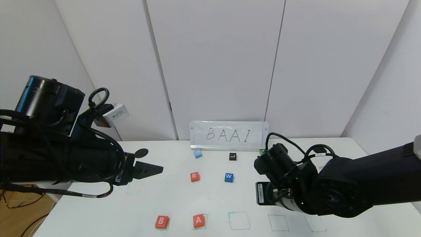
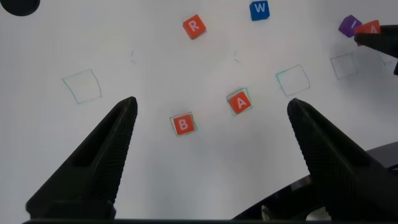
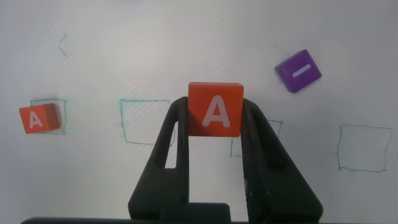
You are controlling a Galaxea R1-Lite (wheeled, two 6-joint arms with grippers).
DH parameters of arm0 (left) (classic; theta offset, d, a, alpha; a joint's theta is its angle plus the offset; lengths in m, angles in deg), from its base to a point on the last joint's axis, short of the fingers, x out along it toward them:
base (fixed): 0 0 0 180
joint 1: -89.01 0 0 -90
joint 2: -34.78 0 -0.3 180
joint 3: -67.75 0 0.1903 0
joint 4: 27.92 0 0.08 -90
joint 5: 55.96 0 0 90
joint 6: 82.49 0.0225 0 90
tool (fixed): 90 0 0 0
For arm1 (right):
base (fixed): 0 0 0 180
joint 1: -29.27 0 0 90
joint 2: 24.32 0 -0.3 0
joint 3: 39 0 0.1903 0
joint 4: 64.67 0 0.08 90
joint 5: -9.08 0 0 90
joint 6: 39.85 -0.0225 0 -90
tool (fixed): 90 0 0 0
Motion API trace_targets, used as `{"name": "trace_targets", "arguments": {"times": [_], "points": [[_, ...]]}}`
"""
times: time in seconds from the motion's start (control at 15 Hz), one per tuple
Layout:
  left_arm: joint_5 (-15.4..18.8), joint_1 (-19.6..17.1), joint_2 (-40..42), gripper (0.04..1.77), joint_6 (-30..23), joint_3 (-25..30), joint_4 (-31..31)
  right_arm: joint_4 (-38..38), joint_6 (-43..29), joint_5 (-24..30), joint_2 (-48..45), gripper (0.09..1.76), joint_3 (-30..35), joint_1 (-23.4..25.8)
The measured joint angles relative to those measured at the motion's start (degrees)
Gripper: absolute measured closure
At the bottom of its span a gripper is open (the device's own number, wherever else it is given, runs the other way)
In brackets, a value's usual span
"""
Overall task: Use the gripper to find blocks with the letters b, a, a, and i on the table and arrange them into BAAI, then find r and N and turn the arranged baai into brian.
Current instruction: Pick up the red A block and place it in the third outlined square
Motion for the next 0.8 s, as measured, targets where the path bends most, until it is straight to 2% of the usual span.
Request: {"name": "trace_targets", "arguments": {"times": [0.33, 0.8], "points": [[0.41, -1.30, 0.11, 0.09, 0.71, 2.28, -6.55, -0.24, -1.49, 0.01, 5.80, 1.30, -3.35, -4.36], [0.50, -2.34, -0.11, 0.09, 0.95, 2.89, -6.83, -0.35, -1.49, 0.04, 10.62, 1.30, -4.96, -9.08]]}}
